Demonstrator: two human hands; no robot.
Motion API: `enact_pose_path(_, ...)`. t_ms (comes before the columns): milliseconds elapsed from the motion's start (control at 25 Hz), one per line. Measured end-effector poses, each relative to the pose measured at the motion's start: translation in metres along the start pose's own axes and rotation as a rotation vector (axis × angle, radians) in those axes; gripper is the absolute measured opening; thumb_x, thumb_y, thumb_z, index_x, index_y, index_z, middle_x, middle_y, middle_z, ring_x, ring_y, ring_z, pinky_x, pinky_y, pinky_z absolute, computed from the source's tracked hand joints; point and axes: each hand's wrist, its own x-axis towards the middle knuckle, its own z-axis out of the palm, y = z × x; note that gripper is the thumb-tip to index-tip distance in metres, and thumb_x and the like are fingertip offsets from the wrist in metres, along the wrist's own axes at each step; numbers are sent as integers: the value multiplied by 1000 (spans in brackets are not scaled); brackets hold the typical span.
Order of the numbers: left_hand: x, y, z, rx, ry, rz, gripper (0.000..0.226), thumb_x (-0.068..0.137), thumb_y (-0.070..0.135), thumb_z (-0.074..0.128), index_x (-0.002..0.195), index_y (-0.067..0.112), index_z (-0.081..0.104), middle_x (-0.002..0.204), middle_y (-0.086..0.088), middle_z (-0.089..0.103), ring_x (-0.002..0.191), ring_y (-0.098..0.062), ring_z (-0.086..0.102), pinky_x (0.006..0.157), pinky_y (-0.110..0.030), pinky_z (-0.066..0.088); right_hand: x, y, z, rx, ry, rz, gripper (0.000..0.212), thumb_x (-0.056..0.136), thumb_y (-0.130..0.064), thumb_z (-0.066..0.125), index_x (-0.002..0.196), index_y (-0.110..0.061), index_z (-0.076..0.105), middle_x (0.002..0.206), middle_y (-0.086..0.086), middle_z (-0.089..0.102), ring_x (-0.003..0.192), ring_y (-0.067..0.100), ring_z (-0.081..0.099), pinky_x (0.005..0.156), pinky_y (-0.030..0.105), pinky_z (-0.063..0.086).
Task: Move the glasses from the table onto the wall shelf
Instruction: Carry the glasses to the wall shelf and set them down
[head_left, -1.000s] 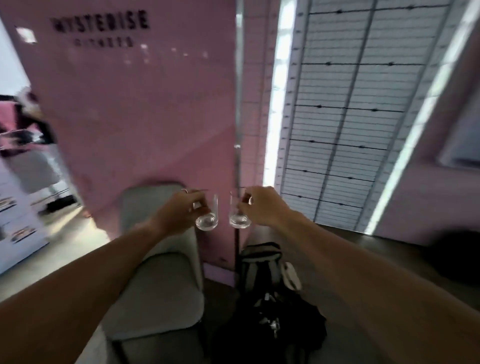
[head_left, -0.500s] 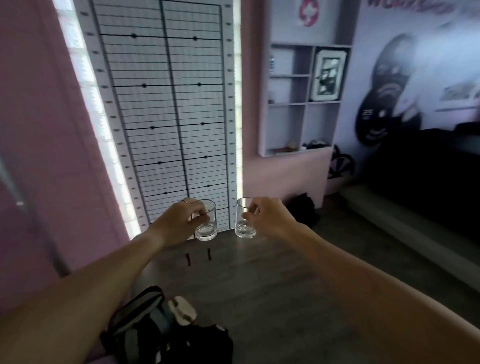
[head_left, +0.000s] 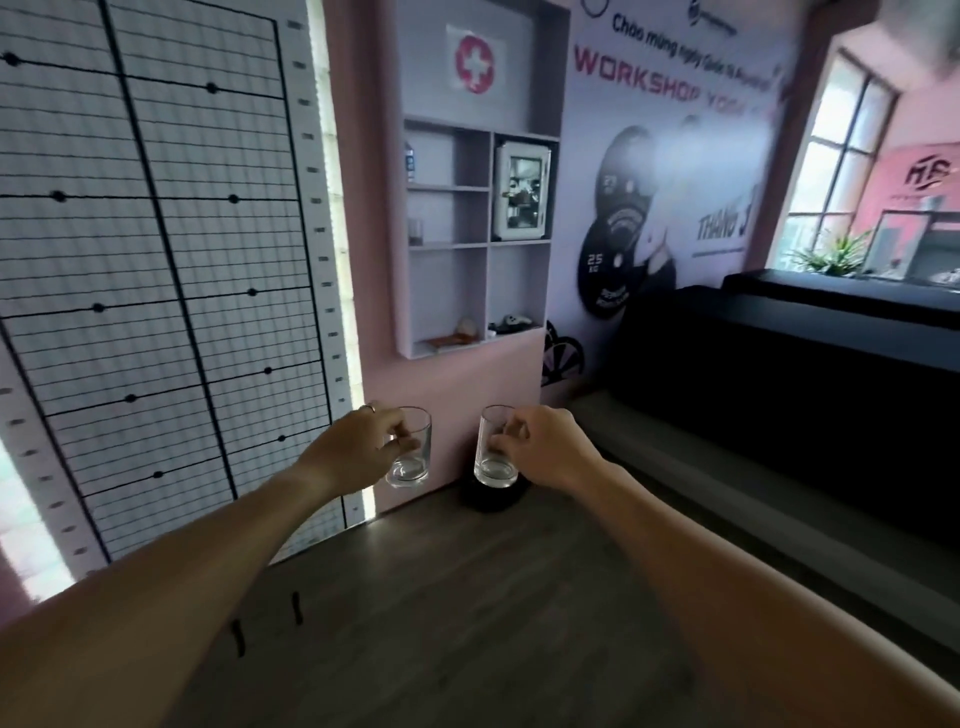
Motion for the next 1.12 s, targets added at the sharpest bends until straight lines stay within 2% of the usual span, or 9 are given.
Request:
enact_pose_path(120, 48, -7, 13, -15, 18, 2, 19, 88, 40, 66, 87, 21, 65, 98, -2, 64, 89, -21, 62, 82, -37, 50, 31, 14, -6, 5, 25, 30, 18, 86, -35, 69, 86, -17, 70, 83, 1, 67, 91, 27, 66, 79, 32, 50)
enact_pose_path(320, 143, -7, 52, -7, -3, 63, 22, 88, 37, 66, 91, 15, 67, 97, -3, 63, 89, -23, 61, 82, -36, 48, 105, 63, -20, 6, 82, 82, 22, 85, -37, 68, 94, -17, 73, 96, 5, 72, 91, 26, 65, 83, 34, 53)
enact_pose_path(520, 232, -12, 100, -6, 16, 80, 21, 88, 35, 67, 93, 14, 68, 98, -2, 63, 89, -22, 61, 79, -33, 46, 193, 125, -32, -1, 76, 64, 23, 84, -36, 70, 94, -16, 73, 95, 5, 71, 90, 26, 66, 84, 38, 55)
enact_pose_path(720, 332, -18, 134, -31, 37, 36, 43, 75, 57, 58, 88, 17, 68, 93, 2, 65, 87, -20, 63, 80, -36, 50, 292, 179, -59, -3, 38, 6, 21, 88, -31, 68, 97, -13, 72, 90, 4, 69, 83, 24, 67, 76, 32, 55)
enact_pose_path(920, 410, -24, 151, -27, 103, 26, 16, 84, 36, 68, 93, 23, 68, 90, 7, 66, 86, -20, 65, 74, -31, 45, 377, 212, -79, -8, 43, -42, 20, 89, -34, 67, 97, -15, 71, 89, 3, 68, 85, 23, 66, 77, 31, 53)
enact_pose_path(1040, 449, -35, 162, -40, 104, 24, 9, 85, 37, 68, 84, 32, 61, 88, 9, 62, 84, -18, 62, 78, -37, 50, 420, 230, -77, 4, 28, -61, 18, 88, -36, 68, 93, -18, 69, 91, 7, 71, 86, 25, 67, 81, 35, 56)
enact_pose_path(1120, 472, -44, 168, -44, 95, -7, 15, 84, 42, 66, 79, 30, 57, 88, 7, 62, 84, -18, 61, 79, -38, 51, 445, 240, -74, 7, 20, -75, 18, 88, -35, 68, 93, -18, 70, 91, 6, 72, 87, 24, 67, 82, 36, 56)
